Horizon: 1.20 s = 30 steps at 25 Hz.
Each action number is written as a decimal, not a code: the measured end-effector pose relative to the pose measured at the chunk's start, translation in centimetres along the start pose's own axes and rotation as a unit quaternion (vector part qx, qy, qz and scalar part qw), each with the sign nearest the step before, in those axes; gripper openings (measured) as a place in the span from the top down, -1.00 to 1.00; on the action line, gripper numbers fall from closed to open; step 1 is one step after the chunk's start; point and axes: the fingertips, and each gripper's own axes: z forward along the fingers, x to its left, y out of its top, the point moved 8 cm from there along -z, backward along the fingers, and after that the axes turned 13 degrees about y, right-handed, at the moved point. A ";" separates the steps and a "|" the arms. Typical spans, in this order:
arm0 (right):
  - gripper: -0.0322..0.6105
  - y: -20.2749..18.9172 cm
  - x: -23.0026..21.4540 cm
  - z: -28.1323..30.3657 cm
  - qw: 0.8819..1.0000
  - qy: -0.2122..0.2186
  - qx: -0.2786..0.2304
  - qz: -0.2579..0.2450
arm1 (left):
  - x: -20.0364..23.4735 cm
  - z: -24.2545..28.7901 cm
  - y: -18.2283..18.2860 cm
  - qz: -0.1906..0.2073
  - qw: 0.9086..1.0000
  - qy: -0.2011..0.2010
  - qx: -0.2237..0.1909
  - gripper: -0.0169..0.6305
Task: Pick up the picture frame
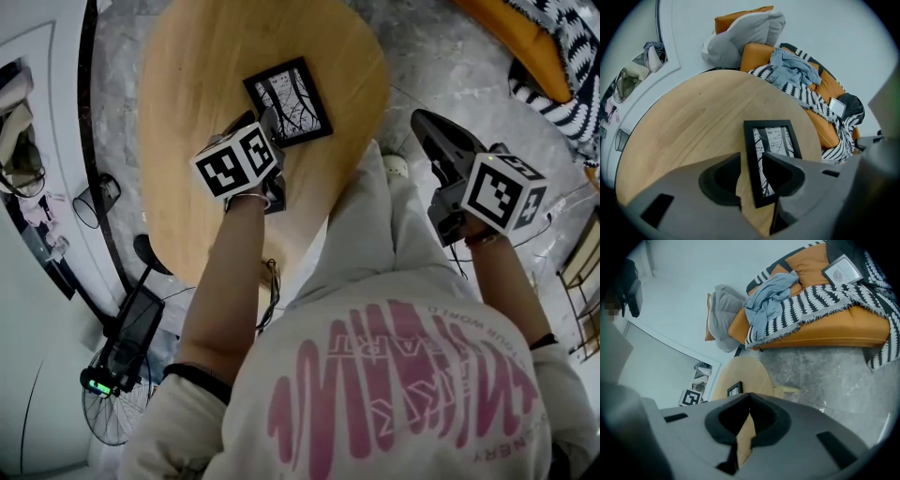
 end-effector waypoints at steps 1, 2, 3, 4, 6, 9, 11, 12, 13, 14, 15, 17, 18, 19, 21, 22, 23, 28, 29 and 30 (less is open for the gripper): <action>0.89 0.0 -0.1 0.0 1.000 0.000 0.000 0.001 | 0.0 0.3 0.0 0.006 1.000 0.003 0.003 0.55; 0.89 0.0 -0.2 -0.1 1.000 0.000 0.000 0.003 | -0.1 0.4 0.1 0.012 1.000 0.004 0.006 0.55; 0.89 -0.1 -0.3 -0.2 1.000 0.000 -0.001 0.006 | -0.2 0.5 0.1 0.018 1.000 0.004 0.008 0.55; 0.89 -0.1 -0.4 -0.3 1.000 -0.001 -0.003 0.009 | -0.3 0.6 0.2 0.022 1.000 0.004 0.009 0.55; 0.89 -0.1 -0.5 -0.5 1.000 -0.004 -0.006 0.014 | -0.3 0.6 0.2 0.027 1.000 0.004 0.010 0.55; 0.89 -0.1 -0.7 -0.8 1.000 -0.005 -0.012 0.022 | -0.2 0.7 0.3 0.022 1.000 -0.005 0.018 0.55; 0.89 -0.1 -0.9 -1.0 1.000 -0.005 -0.017 0.025 | -0.1 0.9 0.3 0.012 0.999 -0.018 0.025 0.55; 0.89 0.0 -1.0 -1.1 0.999 -0.006 -0.018 0.026 | 0.1 1.0 0.3 0.004 0.999 -0.027 0.027 0.55; 0.89 0.0 -1.1 -1.1 0.999 -0.007 -0.019 0.026 | 0.2 1.1 0.3 -0.003 0.999 -0.037 0.028 0.55; 0.89 0.0 -1.1 -1.1 0.999 -0.008 -0.020 0.028 | 0.4 1.1 0.3 -0.009 0.998 -0.046 0.028 0.55; 0.89 0.0 -1.2 -1.1 0.999 -0.009 -0.021 0.030 | 0.5 1.2 0.3 -0.012 0.998 -0.054 0.027 0.55; 0.89 0.0 -1.2 -1.1 0.999 -0.010 -0.023 0.034 | 0.7 1.2 0.3 -0.011 0.998 -0.060 0.027 0.55; 0.89 0.0 -1.2 -1.0 0.999 -0.009 -0.023 0.036 | 0.7 1.2 0.4 -0.010 0.998 -0.061 0.028 0.55; 0.89 0.1 -1.1 -1.0 0.999 -0.008 -0.022 0.037 | 0.7 1.2 0.4 -0.010 0.998 -0.061 0.030 0.55; 0.89 0.1 -0.8 -0.9 0.999 -0.003 -0.021 0.038 | 0.7 1.2 0.5 -0.009 0.998 -0.061 0.034 0.55; 0.89 0.1 -0.7 -0.8 0.999 0.000 -0.019 0.037 | 0.7 1.2 0.5 -0.008 0.997 -0.061 0.036 0.55; 0.89 0.2 -0.7 -0.8 0.999 0.000 -0.019 0.036 | 0.7 1.2 0.5 -0.008 0.997 -0.061 0.037 0.55; 0.89 0.0 -1.2 -0.8 0.999 0.000 -0.022 0.036 | 0.7 1.1 0.2 -0.028 0.997 -0.063 0.025 0.55; 0.89 -0.1 -1.3 -0.8 0.999 0.000 -0.020 0.036 | 0.8 1.0 0.1 -0.035 0.997 -0.065 0.021 0.55; 0.89 -0.2 -1.3 -0.8 0.999 0.000 -0.017 0.032 | 0.8 1.0 0.0 -0.042 0.997 -0.068 0.018 0.56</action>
